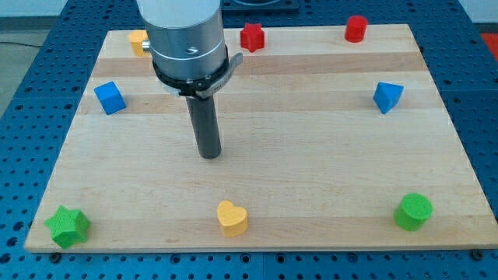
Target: Move the arm below the blue triangle
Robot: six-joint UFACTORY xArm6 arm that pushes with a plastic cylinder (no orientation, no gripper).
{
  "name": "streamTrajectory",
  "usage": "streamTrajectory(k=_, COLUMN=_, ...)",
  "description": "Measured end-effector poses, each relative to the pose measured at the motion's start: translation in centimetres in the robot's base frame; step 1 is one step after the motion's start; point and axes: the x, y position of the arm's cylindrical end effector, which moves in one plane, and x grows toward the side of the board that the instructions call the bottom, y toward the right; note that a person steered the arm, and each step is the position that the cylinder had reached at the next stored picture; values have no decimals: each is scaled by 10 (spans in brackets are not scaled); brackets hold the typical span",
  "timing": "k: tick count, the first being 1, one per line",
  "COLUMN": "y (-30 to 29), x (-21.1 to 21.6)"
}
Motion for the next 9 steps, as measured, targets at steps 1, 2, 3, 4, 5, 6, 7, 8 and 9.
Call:
streamTrajectory(k=1, y=6, x=-1)
streamTrajectory(k=2, y=9, x=-3)
streamTrajectory(k=3, y=9, x=-3)
streamTrajectory(k=4, y=15, x=-3)
streamTrajectory(k=5, y=15, x=-3)
streamTrajectory(k=6, y=53, x=-3)
streamTrajectory(k=7, y=105, x=-3)
streamTrajectory(k=8, y=129, x=-4)
streamTrajectory(k=9, y=137, x=-4)
